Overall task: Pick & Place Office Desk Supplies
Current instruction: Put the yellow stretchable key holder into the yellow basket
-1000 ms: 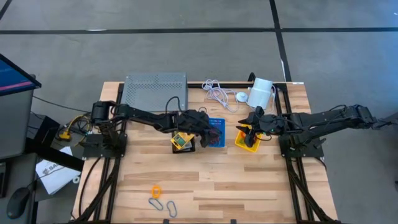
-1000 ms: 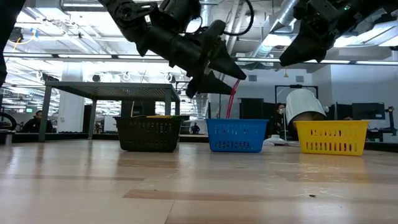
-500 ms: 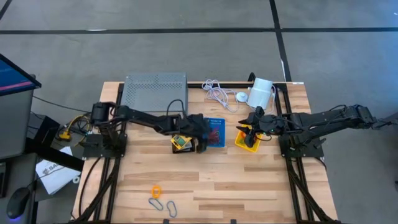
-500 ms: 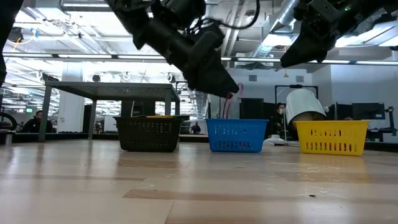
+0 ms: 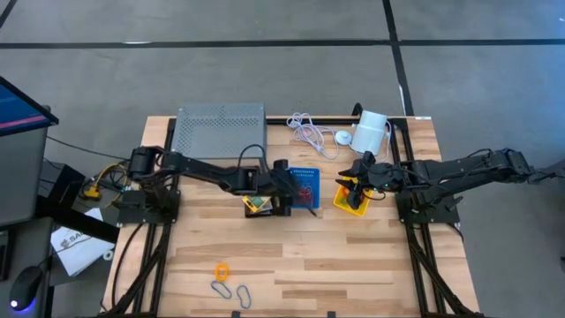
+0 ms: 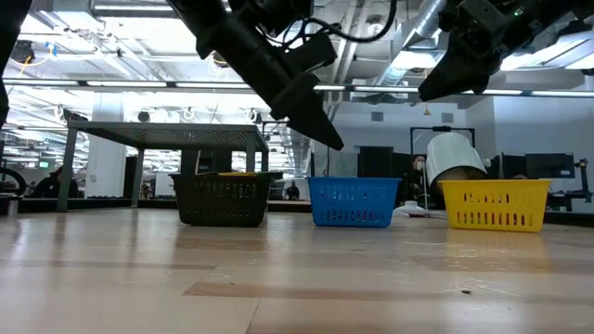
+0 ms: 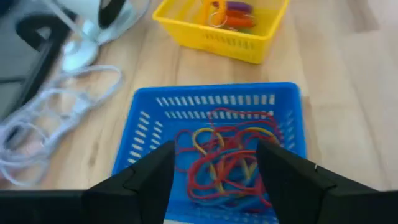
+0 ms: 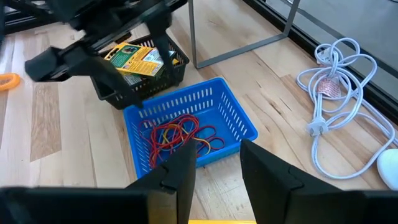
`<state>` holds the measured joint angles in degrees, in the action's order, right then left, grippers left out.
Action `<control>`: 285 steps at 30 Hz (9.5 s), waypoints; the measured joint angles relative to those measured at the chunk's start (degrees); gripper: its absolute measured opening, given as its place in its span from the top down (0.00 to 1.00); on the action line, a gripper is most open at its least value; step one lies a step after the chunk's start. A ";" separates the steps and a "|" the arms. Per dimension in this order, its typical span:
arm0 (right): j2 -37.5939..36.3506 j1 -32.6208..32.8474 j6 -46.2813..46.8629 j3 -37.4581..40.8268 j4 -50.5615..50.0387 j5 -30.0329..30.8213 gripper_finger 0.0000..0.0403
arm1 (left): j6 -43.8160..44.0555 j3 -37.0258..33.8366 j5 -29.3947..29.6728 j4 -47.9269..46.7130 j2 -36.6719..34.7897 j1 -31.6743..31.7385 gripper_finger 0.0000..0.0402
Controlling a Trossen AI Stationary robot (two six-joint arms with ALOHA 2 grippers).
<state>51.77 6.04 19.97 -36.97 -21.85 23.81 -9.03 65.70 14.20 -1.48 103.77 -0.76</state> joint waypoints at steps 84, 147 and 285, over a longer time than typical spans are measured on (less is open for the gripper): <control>-0.09 12.33 5.64 -0.02 -1.64 -1.00 0.70 | 66.78 -6.50 -21.62 -43.31 1.63 -36.19 0.95; 27.73 6.29 10.05 -0.03 57.72 -10.40 0.54 | 17.81 -6.57 26.01 2.51 -14.59 -12.60 0.99; 3.66 -4.28 17.11 4.88 -20.70 -9.05 0.98 | 28.93 -6.65 -1.68 -10.41 -20.67 -15.45 0.72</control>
<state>55.43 1.76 37.08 -32.09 -42.54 14.76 19.90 59.05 12.52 -11.88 83.11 -16.21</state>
